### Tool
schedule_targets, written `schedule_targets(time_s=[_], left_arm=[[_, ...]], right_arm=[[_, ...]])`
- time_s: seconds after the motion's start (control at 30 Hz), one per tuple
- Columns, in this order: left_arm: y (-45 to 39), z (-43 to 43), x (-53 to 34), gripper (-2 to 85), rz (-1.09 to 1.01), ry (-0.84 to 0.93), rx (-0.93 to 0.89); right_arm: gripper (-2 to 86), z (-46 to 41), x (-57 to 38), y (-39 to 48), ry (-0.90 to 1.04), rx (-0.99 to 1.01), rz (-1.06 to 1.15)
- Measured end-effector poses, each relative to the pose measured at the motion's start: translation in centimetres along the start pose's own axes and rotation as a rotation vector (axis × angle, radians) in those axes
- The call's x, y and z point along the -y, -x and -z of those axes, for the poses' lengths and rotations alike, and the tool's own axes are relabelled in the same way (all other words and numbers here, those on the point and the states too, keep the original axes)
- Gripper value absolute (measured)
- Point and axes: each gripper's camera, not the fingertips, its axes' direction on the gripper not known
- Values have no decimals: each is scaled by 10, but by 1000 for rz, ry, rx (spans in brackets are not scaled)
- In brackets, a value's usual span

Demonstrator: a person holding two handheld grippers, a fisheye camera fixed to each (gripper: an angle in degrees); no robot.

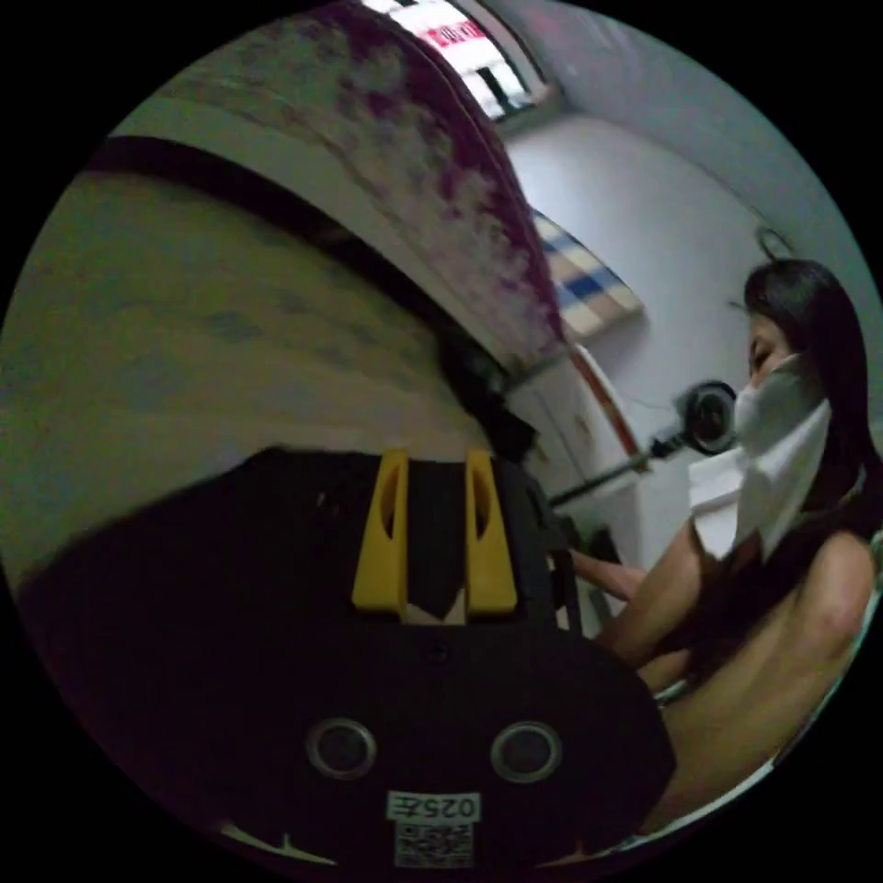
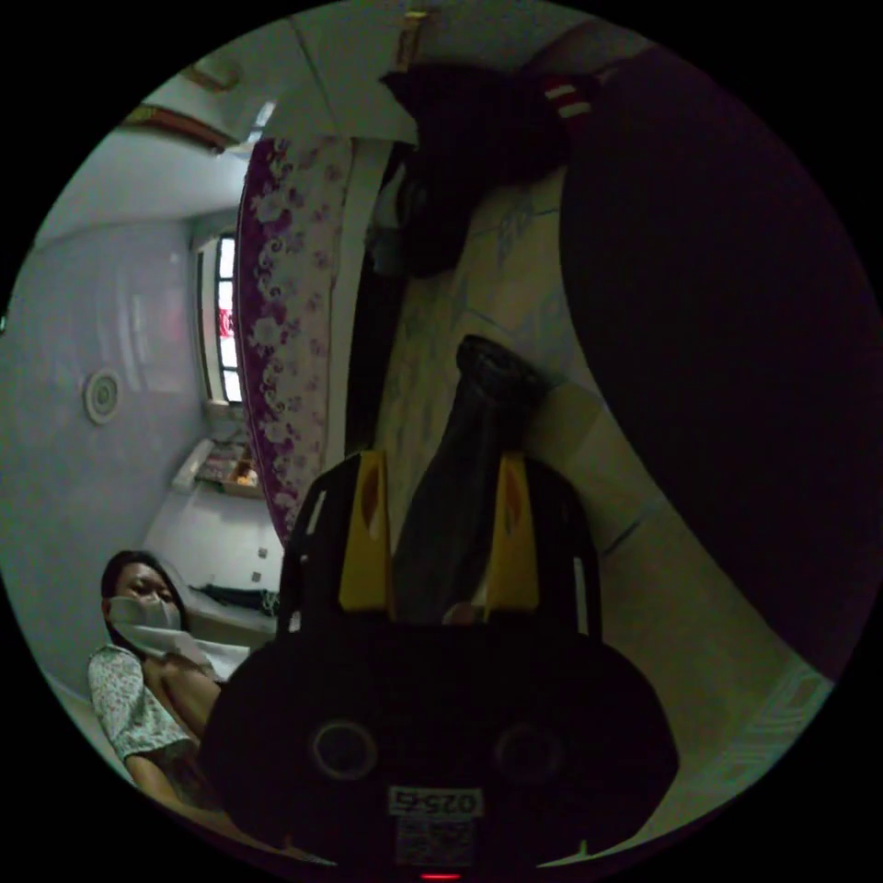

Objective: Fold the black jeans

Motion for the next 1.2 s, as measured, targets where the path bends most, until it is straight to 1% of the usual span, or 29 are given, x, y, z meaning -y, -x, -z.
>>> schedule_targets(time_s=[0.03, 0.07, 0.1, 0.13, 0.2, 0.23, 0.27, 0.3, 0.33, 0.4, 0.5, 0.53, 0.6, 0.63, 0.77, 0.8, 0.9, 0.97, 1.03, 1.2], left_arm=[[-5, -31, 21, 56, -40, 54, -73], [-25, -93, 56, 60, -163, 170, -183], [-50, -157, 82, 68, -291, 315, -192], [-63, -189, 92, 69, -343, 388, -188], [-110, -306, 110, 69, -535, 631, -220], [-120, -334, 110, 68, -572, 681, -223], [-140, -384, 109, 60, -644, 757, -217], [-158, -431, 104, 55, -710, 803, -186], [-166, -453, 101, 53, -739, 822, -176], [-199, -533, 81, 49, -868, 890, -153], [-226, -608, 61, 46, -912, 890, -144], [-230, -620, 57, 46, -914, 899, -150], [-238, -662, 39, 43, -913, 985, -146], [-239, -669, 35, 43, -922, 1000, -144], [-249, -700, 12, 47, -1040, 992, 29], [-252, -704, 11, 50, -1057, 983, 39], [-261, -710, 11, 42, -1074, 970, 0], [-261, -720, 8, 24, -1069, 1014, -23], [-259, -729, 6, 6, -1075, 1011, 8], [-254, -733, 28, -8, -997, 1024, -17]], right_arm=[[153, 1, -1, -3, -13, 15, -5], [152, 3, -1, -5, -27, 22, 3], [152, 4, -1, -5, -28, 3, 25], [153, 5, -1, -5, -25, -8, 37], [157, 10, -2, -2, -40, -40, 50], [157, 13, -3, -1, -48, -45, 47], [156, 19, -3, 1, -70, -52, 53], [155, 24, -3, 4, -80, -65, 78], [154, 25, -2, 6, -74, -83, 93], [143, 23, 2, 11, -38, -181, 163], [140, 18, 7, 1, -42, -205, 153], [138, 17, 8, -2, -47, -191, 147], [132, 17, 12, -14, -84, -134, 111], [131, 17, 12, -16, -93, -117, 106], [132, 19, 8, -29, -155, -51, 72], [132, 18, 7, -33, -165, -30, 60], [128, 13, 8, -37, -157, -9, 68], [126, 9, 11, -38, -138, -20, 83], [125, 5, 16, -39, -124, -27, 91], [125, -9, 24, -43, -130, -24, 86]])
